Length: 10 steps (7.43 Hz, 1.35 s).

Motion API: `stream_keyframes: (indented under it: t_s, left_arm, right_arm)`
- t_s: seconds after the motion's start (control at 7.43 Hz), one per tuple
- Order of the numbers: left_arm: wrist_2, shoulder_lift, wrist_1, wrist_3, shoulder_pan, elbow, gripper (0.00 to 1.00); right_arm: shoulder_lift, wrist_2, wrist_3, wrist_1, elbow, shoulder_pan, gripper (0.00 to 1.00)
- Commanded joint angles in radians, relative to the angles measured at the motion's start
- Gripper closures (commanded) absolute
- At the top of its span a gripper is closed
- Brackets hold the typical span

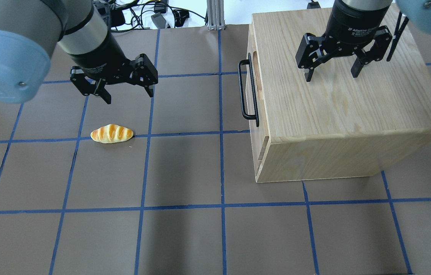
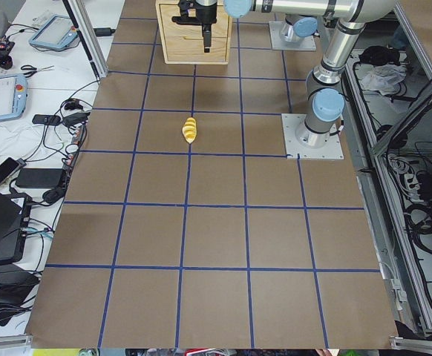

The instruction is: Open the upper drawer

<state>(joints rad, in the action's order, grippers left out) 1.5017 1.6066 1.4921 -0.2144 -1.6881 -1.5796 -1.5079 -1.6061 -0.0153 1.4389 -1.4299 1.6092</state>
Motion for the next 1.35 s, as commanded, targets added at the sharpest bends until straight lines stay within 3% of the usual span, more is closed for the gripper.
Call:
stream_keyframes:
  t_s: [0.0, 0.13, 0.27, 0.4, 0.94, 1.21]
  left_arm:
    - [-0.075, 0.109, -0.175, -0.141, -0.109, -0.002, 0.00]
    - [-0.113, 0.146, -0.267, -0.170, -0.157, -0.002, 0.00]
    - [-0.218, 0.176, -0.304, -0.165, -0.174, 0.000, 0.00]
    - [-0.238, 0.205, -0.376, -0.161, -0.180, 0.000, 0.00]
    - [-0.250, 0.265, -0.417, -0.062, -0.217, 0.003, 0.00]
    - [-0.242, 0.257, -0.402, 0.035, -0.156, -0.014, 0.00]
  right_arm:
    - [0.000, 0.000, 0.001, 0.000, 0.000, 0.000, 0.00]
    - [0.000, 0.000, 0.000, 0.000, -0.001, 0.000, 0.00]
    - [0.000, 0.000, 0.000, 0.000, 0.000, 0.000, 0.00]
    - [0.000, 0.000, 0.000, 0.000, -0.001, 0.000, 0.00]
    - [0.000, 0.000, 0.000, 0.000, -0.001, 0.000, 0.00]
    - [0.000, 0.000, 0.000, 0.000, -0.001, 0.000, 0.00]
